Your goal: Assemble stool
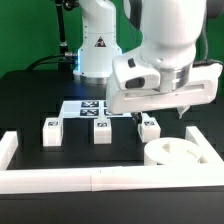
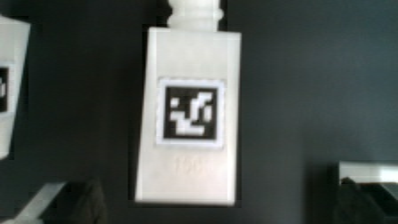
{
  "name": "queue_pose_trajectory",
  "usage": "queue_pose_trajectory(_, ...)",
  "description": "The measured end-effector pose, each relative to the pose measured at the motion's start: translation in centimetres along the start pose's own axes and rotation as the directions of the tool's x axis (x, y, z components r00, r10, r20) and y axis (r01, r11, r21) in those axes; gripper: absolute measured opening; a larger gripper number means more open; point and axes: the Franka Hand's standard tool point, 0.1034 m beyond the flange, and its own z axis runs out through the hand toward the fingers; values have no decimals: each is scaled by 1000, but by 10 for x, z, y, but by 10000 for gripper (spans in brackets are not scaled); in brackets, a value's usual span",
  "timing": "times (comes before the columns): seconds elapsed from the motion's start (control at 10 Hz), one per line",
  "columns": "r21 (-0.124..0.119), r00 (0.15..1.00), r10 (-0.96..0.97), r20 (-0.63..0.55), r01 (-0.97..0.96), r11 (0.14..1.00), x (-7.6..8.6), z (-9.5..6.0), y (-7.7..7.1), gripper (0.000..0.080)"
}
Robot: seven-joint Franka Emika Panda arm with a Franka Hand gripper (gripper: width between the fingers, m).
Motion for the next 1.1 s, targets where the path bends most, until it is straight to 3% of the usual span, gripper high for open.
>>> queue_pose_trajectory(0.2,6,988,0,151,-1,1000,-5,7,-1,649)
queue_pose_trajectory(0.4,16,958,6,288,-11,1000,5,21,1,649)
queue_pose_trajectory(0.5,19,948,19,317,-26,999,7,25,10,649)
queue_pose_trajectory(0.9,15,948,18,318,-23,1000,7,25,7,649)
queue_pose_trajectory(1.0,1,918,47,394,-52,999,-2,28,7,649)
queue_pose_trajectory(1.1,1,902,54,429,-60,998,2,29,7,649)
